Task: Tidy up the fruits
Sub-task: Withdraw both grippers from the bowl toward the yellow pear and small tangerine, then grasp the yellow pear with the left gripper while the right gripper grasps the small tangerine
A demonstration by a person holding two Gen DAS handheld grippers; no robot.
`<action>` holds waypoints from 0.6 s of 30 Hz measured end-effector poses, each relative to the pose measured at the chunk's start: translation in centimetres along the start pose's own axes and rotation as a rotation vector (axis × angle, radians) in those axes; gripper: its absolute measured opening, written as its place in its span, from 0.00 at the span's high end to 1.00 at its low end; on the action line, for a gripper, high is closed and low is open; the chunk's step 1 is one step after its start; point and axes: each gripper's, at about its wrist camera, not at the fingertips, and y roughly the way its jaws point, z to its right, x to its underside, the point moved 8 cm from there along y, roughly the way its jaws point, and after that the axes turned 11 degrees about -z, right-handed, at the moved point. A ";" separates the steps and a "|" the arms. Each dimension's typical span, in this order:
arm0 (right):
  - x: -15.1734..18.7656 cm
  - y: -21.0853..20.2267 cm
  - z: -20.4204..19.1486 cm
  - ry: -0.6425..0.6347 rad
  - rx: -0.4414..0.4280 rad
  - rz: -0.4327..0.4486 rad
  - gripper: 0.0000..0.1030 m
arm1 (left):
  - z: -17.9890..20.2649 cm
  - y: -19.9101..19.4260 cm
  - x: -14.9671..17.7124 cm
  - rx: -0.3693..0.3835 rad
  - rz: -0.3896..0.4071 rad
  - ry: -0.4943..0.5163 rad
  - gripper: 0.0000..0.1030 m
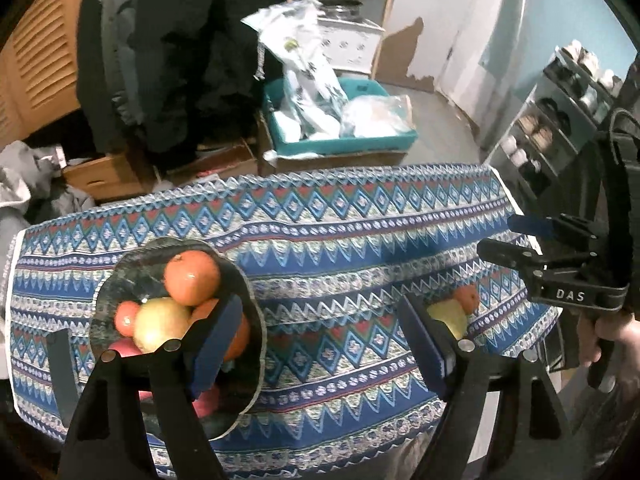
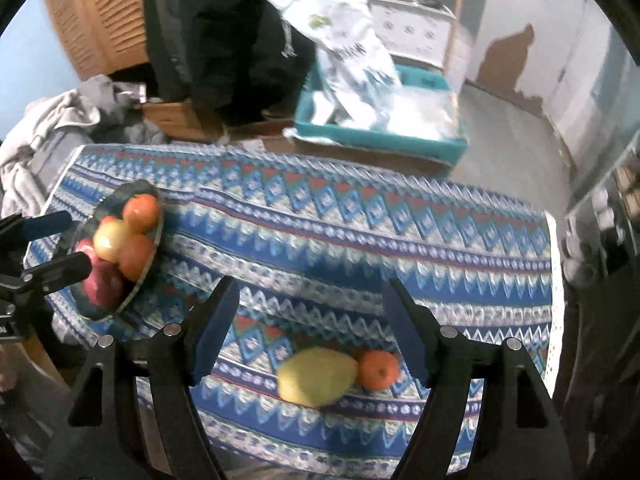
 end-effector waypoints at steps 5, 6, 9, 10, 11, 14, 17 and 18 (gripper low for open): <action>2.0 1.8 3.1 0.058 0.011 -0.051 0.28 | 1.9 1.7 0.2 -0.006 -0.033 0.035 0.21; 2.3 2.1 3.6 0.069 0.010 -0.062 0.28 | 2.2 2.1 0.3 -0.001 -0.041 0.040 0.21; 3.5 3.3 5.1 0.105 0.003 -0.094 0.28 | 3.2 3.2 0.5 0.016 -0.065 0.050 0.21; 3.9 3.8 5.6 0.116 0.000 -0.105 0.28 | 3.6 3.7 0.5 0.017 -0.074 0.054 0.21; 4.2 4.2 6.0 0.126 -0.003 -0.115 0.28 | 3.8 4.1 0.6 0.016 -0.081 0.059 0.21; 5.3 5.5 7.3 0.157 -0.011 -0.147 0.28 | 4.6 5.4 0.6 0.005 -0.099 0.075 0.21; 6.1 6.8 8.3 0.183 -0.016 -0.177 0.28 | 5.5 6.6 0.6 0.000 -0.114 0.092 0.21; 6.3 7.2 8.5 0.189 -0.019 -0.187 0.28 | 5.7 6.8 0.5 -0.003 -0.117 0.096 0.21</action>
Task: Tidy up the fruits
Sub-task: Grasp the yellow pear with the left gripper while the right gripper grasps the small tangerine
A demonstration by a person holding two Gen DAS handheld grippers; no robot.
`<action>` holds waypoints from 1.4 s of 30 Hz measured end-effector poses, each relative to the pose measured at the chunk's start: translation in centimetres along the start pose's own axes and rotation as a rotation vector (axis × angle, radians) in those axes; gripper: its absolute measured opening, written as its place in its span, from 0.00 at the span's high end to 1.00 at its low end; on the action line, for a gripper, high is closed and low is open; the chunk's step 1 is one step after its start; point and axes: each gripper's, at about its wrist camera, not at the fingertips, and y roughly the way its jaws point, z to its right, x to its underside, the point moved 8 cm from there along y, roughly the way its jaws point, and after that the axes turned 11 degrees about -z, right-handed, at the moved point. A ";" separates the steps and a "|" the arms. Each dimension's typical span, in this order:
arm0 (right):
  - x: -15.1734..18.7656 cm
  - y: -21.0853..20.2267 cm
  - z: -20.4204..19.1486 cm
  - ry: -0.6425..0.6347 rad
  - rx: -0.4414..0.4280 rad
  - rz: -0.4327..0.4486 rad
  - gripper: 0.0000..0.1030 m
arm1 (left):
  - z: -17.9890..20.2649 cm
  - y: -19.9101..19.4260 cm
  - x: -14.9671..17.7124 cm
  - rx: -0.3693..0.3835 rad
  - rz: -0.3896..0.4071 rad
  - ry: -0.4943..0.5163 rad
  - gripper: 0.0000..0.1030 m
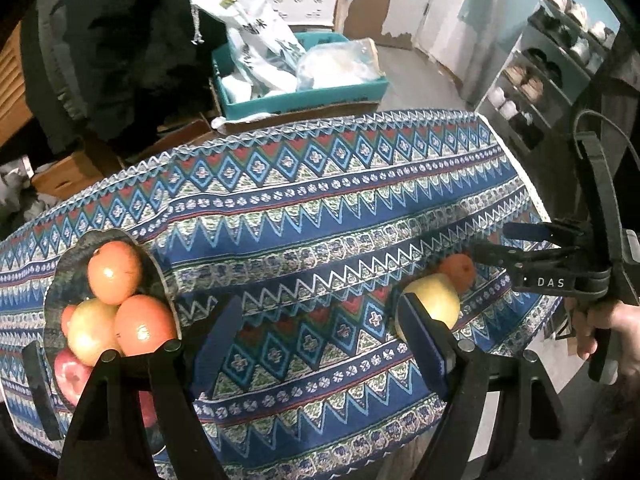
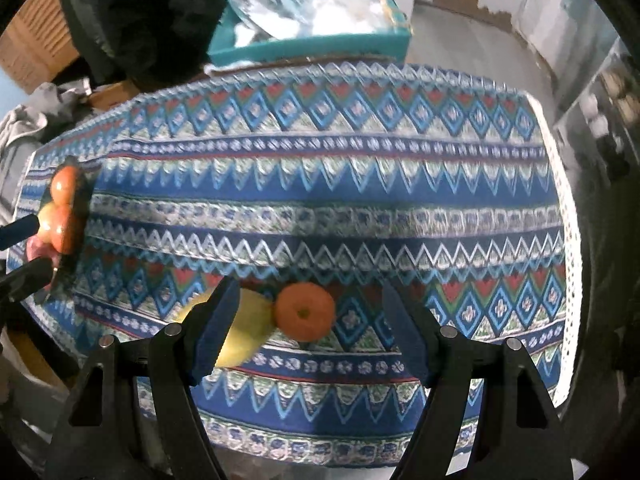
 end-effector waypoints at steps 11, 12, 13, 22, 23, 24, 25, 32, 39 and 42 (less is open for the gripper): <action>1.0 4.2 1.2 0.047 -0.072 -0.098 0.28 | 2.0 2.4 -0.4 0.003 -0.047 0.033 0.21; 1.1 4.6 1.3 0.056 -0.083 -0.107 0.28 | 2.1 2.6 -0.4 0.008 -0.049 0.034 0.21; 1.1 4.8 1.4 0.062 -0.091 -0.112 0.29 | 2.2 2.7 -0.5 0.011 -0.052 0.035 0.21; 0.7 5.6 1.0 0.082 -0.162 -0.117 0.49 | 3.2 4.0 -0.9 0.035 -0.073 0.032 0.21; 0.6 5.6 0.8 0.081 -0.180 -0.117 0.57 | 3.3 4.2 -0.9 0.037 -0.074 0.034 0.21; 0.5 5.5 0.7 0.080 -0.193 -0.115 0.59 | 3.4 4.3 -0.9 0.041 -0.076 0.038 0.21; 0.4 5.4 0.6 0.077 -0.186 -0.111 0.60 | 3.7 4.4 -0.9 0.047 -0.078 0.042 0.21; 0.3 3.9 2.4 0.063 -0.085 -0.068 0.69 | 6.0 5.3 -0.5 0.099 -0.104 0.074 0.21; 0.4 3.6 4.1 0.111 -0.143 -0.074 0.71 | 8.7 7.3 0.0 0.128 -0.147 0.131 0.20; 0.4 3.8 3.9 0.106 -0.152 -0.078 0.67 | 9.6 8.3 0.0 0.116 -0.161 0.157 0.20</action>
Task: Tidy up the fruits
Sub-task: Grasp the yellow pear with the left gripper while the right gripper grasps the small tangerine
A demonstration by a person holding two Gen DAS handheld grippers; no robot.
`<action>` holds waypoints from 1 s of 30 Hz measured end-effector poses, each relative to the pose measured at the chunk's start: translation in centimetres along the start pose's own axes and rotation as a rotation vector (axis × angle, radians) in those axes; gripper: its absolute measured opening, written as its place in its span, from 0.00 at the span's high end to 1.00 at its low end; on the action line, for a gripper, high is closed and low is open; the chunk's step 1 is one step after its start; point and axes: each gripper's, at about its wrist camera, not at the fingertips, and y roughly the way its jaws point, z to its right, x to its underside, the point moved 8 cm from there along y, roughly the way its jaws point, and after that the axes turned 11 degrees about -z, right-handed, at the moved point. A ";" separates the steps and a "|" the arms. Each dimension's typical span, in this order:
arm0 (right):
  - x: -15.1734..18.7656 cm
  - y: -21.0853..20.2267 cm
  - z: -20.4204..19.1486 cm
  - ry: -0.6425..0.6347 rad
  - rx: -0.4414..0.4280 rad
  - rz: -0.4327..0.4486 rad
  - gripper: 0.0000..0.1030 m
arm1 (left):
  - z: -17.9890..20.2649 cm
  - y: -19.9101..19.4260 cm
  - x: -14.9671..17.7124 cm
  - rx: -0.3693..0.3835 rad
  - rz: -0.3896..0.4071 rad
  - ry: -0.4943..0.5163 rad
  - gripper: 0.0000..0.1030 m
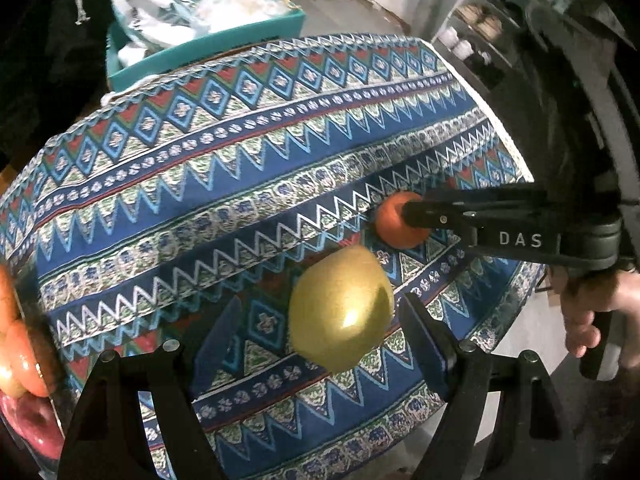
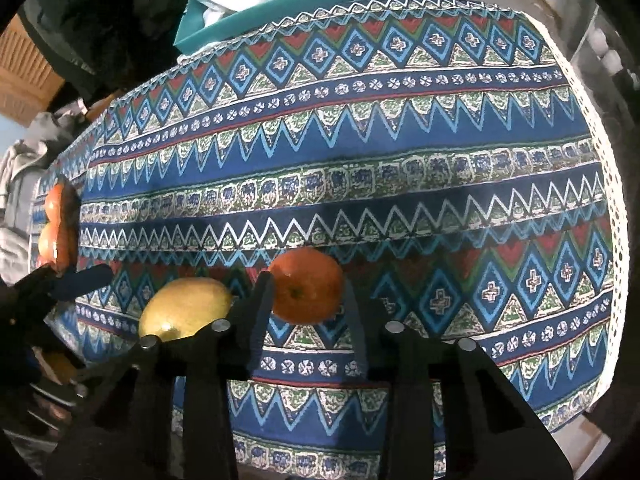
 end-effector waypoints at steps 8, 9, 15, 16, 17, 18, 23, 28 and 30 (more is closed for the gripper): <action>0.0 0.1 0.1 0.009 -0.011 -0.001 0.62 | 1.1 2.9 -0.4 -0.020 -0.051 0.048 0.20; 0.0 0.0 0.1 0.008 -0.012 0.000 0.62 | 1.1 3.4 -0.4 -0.023 -0.061 0.046 0.20; 0.1 0.1 0.1 0.006 -0.026 -0.004 0.61 | 1.0 3.9 -0.7 0.010 -0.042 0.040 0.28; 0.1 0.2 0.1 0.007 -0.030 -0.005 0.61 | 1.2 3.8 -0.8 0.030 -0.035 0.044 0.34; 0.1 0.3 0.0 0.007 -0.038 -0.008 0.61 | 1.3 3.8 -0.8 0.020 -0.034 0.048 0.34; 0.1 0.4 -0.1 0.008 -0.047 -0.012 0.60 | 1.3 3.8 -0.8 0.015 -0.032 0.052 0.34; -0.2 1.0 -0.8 -0.006 -0.061 -0.025 0.58 | 1.6 3.6 -0.6 -0.006 -0.015 0.054 0.34; -0.5 1.9 -1.7 -0.027 -0.059 -0.040 0.55 | 0.4 3.1 -0.1 -0.052 -0.014 0.027 0.34; -0.6 2.2 -2.0 -0.035 -0.055 -0.050 0.54 | -0.6 2.8 0.1 -0.055 -0.020 0.006 0.34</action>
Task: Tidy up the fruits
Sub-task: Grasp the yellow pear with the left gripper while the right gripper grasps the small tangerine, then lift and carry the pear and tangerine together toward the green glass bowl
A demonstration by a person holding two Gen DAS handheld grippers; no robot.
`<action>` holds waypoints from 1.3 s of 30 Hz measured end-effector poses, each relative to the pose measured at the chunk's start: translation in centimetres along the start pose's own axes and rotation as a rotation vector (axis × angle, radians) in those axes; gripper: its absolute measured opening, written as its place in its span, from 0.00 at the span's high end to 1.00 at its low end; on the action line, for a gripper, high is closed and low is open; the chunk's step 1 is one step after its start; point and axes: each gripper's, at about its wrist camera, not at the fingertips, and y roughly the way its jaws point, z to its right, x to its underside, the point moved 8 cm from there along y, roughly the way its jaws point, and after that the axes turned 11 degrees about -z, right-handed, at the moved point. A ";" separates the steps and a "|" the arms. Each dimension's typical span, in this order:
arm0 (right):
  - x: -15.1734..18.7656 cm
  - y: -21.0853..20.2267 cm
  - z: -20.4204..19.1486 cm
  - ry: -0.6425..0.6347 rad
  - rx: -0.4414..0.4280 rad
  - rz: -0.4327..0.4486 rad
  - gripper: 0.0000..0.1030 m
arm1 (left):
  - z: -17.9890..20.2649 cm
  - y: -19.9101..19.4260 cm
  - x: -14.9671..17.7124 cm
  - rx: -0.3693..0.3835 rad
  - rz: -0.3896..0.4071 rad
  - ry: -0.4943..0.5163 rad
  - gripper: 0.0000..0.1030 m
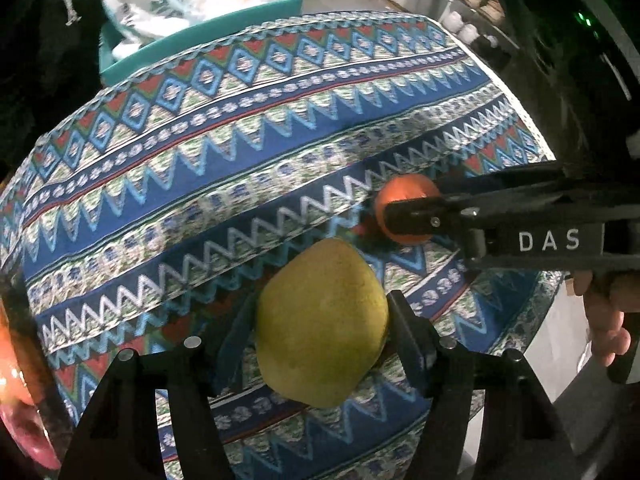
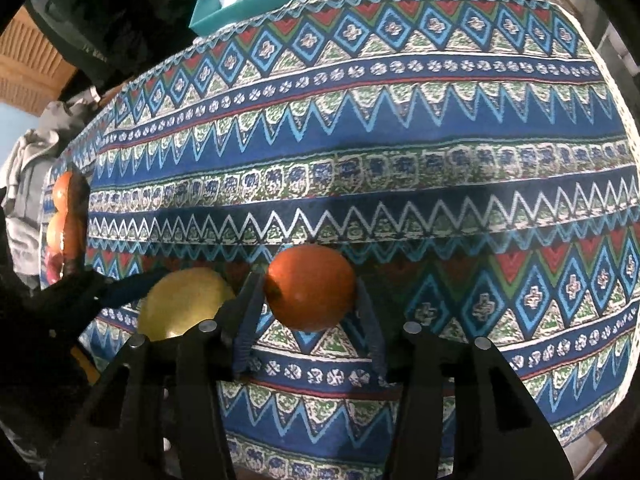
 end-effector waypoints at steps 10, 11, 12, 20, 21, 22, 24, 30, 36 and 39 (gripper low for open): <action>-0.3 2.2 -1.1 -0.028 0.040 -0.029 0.54 | -0.5 0.0 0.1 -0.022 0.006 -0.018 0.33; -0.3 2.2 -1.1 -0.031 0.041 -0.023 0.55 | -0.4 0.0 0.0 -0.023 0.006 -0.020 0.34; -0.3 2.2 -1.1 -0.033 0.044 -0.015 0.55 | -0.4 0.1 -0.2 -0.020 0.007 -0.024 0.34; -0.1 1.7 -0.5 -0.051 0.085 0.016 0.55 | -0.4 2.0 -0.8 0.026 -0.033 -0.057 0.34; 0.0 1.6 -0.4 -0.054 0.093 0.020 0.55 | -0.4 2.1 -0.8 0.033 -0.031 -0.062 0.33; 0.0 1.4 -0.4 -0.057 0.100 0.026 0.55 | -0.5 2.1 -0.8 0.038 -0.026 -0.064 0.33; -0.1 1.1 -0.6 -0.064 0.111 0.042 0.55 | -0.5 2.1 -0.7 0.043 -0.019 -0.059 0.33; -0.5 -0.2 -1.7 -0.097 0.135 0.097 0.55 | -1.2 1.5 0.3 0.016 -0.008 -0.062 0.33; -0.6 -1.9 -3.1 -0.127 0.146 0.140 0.56 | -2.5 -0.8 1.2 0.016 0.030 -0.082 0.33; -0.9 -2.6 -4.2 -0.141 0.142 0.158 0.56 | -3.3 -2.2 1.5 0.023 0.050 -0.095 0.33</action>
